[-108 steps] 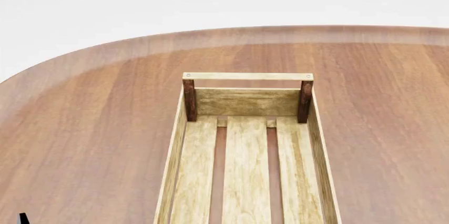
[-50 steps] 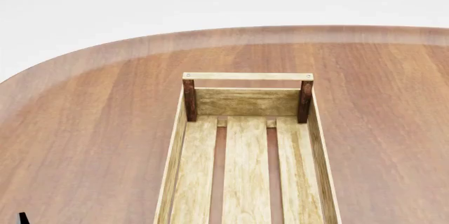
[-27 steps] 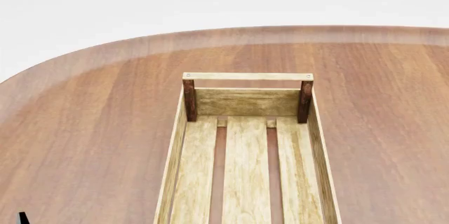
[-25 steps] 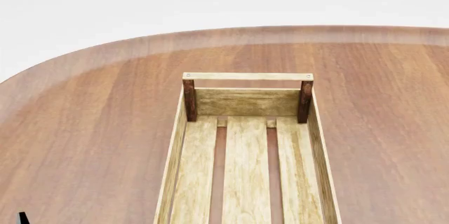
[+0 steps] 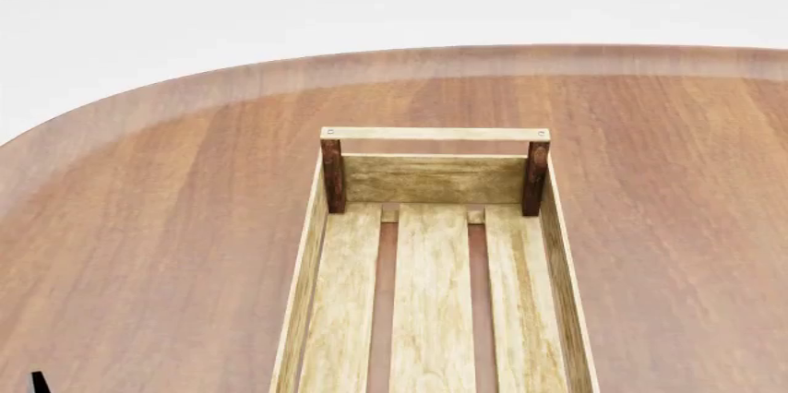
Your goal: Pick up the cream cheese and put it in the tray.
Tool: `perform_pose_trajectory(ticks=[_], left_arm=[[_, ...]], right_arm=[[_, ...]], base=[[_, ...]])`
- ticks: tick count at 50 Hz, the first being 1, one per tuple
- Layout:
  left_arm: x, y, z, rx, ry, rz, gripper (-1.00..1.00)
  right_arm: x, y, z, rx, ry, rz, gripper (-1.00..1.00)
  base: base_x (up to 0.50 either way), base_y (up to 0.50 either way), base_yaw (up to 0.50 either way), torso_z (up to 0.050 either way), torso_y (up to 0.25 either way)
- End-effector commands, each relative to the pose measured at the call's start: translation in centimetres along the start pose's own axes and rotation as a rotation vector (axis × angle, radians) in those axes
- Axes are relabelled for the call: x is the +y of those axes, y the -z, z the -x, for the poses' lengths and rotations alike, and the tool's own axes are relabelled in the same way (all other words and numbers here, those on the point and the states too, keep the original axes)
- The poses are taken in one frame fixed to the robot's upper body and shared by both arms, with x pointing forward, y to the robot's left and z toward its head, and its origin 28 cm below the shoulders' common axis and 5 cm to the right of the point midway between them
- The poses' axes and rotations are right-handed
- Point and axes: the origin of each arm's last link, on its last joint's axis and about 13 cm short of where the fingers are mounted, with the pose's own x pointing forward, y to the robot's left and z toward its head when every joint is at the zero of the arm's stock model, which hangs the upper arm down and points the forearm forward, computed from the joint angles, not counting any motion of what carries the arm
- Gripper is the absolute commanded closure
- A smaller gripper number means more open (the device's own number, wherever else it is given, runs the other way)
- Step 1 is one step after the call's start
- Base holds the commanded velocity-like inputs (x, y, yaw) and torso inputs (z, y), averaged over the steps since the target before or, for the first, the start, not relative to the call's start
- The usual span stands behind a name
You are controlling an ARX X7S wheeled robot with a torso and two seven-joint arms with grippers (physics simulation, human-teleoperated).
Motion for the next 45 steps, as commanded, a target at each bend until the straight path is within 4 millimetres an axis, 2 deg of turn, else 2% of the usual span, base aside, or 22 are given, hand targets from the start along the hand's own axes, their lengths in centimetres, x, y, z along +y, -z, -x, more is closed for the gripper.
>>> perform_pose_trajectory(ticks=[1,10,18,29,45], left_arm=[[0.1,0.0,0.0,-0.002,-0.002,0.0,-1.0],[0.1,0.1,0.0,0.0,-0.003,-0.001,-1.0],[0.1,0.1,-0.1,0.002,-0.005,-0.001,-1.0],[0.1,0.1,-0.2,0.002,-0.007,-0.003,-1.0],[0.2,0.0,-0.2,-0.002,-0.015,-0.004,-1.0]], right_arm=[[-0.2,-2.6,2.1,-0.113,-0.091,-0.027,1.0],[0.1,-3.3,2.7,-0.159,-0.128,-0.041,1.0],[1.3,-3.5,2.8,-0.203,-0.169,-0.028,1.0],[3.1,-5.9,3.4,-0.332,-0.22,0.049,1.0],[5.1,-7.6,3.4,-0.404,-0.283,0.112,1.0]], base=[[0.0,0.0,0.0,0.0,0.0],[0.0,0.0,0.0,0.0,0.001],[0.0,0.0,0.0,0.0,0.0],[0.0,0.0,0.0,0.0,0.0],[0.0,0.0,0.0,0.0,0.001]])
